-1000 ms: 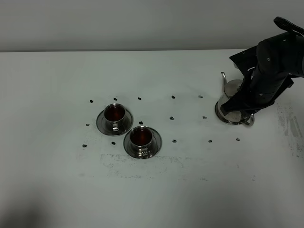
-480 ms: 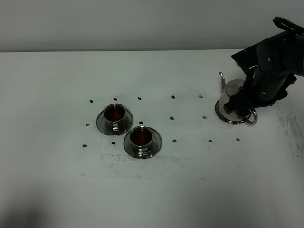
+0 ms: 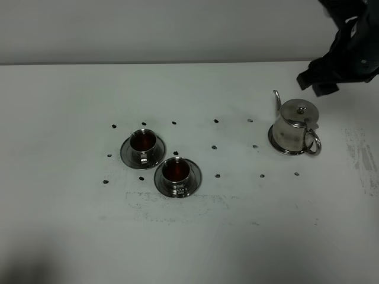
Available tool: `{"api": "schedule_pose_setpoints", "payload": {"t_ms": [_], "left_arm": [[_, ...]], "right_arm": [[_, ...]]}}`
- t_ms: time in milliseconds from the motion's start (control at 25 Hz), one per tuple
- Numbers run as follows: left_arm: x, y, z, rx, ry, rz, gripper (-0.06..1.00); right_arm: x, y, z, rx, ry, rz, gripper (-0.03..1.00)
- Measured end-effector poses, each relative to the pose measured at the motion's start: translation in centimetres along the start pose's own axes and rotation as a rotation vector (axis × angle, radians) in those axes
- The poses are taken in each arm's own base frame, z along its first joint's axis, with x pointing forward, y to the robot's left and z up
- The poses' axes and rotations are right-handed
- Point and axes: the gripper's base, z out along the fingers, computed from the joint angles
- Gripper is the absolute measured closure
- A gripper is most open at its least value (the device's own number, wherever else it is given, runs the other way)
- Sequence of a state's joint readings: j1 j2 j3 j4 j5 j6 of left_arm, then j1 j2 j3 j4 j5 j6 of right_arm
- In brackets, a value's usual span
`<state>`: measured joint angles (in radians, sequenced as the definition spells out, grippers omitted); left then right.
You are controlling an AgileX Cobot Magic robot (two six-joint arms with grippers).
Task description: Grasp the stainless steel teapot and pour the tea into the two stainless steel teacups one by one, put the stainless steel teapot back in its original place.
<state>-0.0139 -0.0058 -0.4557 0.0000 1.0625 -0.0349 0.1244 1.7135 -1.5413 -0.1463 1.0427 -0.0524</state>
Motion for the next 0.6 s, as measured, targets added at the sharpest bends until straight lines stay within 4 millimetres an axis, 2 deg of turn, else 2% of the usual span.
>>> {"api": "schedule_pose_setpoints", "payload": {"t_ms": [120,440,600], "left_arm": [[0.0,0.0,0.0,0.0,0.0,0.0,0.37],[0.0,0.0,0.0,0.0,0.0,0.0,0.37],[0.0,0.0,0.0,0.0,0.0,0.0,0.37]], "right_arm": [[0.2,-0.4,-3.0,0.009,-0.072,0.009,0.43],[0.9,-0.7,-7.2,0.006,-0.176,0.031,0.57],[2.3,-1.0,-12.2,0.009,-0.304,0.051,0.63]]}}
